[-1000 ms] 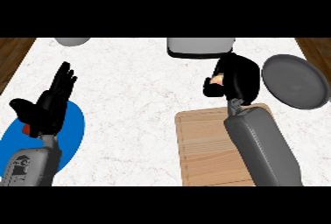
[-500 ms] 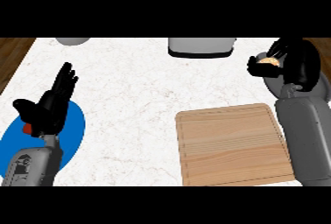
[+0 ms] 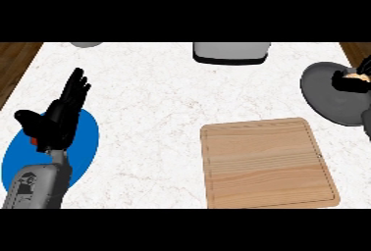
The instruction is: Pick the cupcake from the cutting board and place it in the pan
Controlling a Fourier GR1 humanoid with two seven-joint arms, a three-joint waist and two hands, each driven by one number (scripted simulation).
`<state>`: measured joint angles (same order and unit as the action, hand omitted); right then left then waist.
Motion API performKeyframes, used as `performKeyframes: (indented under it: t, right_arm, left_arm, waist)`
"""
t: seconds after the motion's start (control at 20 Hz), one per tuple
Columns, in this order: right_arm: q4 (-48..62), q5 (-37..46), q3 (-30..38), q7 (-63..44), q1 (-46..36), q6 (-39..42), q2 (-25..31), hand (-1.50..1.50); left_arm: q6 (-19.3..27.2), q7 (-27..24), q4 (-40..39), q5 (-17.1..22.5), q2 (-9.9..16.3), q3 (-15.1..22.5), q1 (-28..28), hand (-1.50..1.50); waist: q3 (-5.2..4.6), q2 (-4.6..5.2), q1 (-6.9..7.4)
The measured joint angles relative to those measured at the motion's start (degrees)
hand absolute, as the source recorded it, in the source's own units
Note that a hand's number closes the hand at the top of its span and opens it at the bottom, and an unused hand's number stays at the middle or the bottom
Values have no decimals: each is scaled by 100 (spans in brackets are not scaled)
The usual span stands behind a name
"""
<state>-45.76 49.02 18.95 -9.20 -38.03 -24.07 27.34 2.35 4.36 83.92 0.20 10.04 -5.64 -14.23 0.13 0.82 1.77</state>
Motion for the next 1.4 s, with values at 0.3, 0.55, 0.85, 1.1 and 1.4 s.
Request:
performKeyframes:
  t: [0.3,0.55,0.85,1.1,1.4]
  right_arm:
    - [1530,-45,448,804,-329,-575,606,150]
    - [2292,-223,757,1383,-418,-872,818,150]
    - [2952,-811,1244,1765,-542,-83,836,-150]
    - [3292,-1171,1539,2274,-455,590,854,-150]
    - [3276,-1608,1966,3019,-426,581,833,-150]
  left_arm:
    - [26,-113,-10,-82,-114,127,-25,0]
    - [17,-62,-6,-80,-117,143,-179,0]
    - [13,-51,-47,-80,-128,147,-238,0]
    - [-40,-73,-76,-48,-98,123,-227,0]
    - [-49,-103,-89,-35,-84,92,-210,0]
  waist:
    - [15,66,140]
    - [30,112,216]
    - [46,139,258]
    - [52,151,267]
    - [51,125,239]
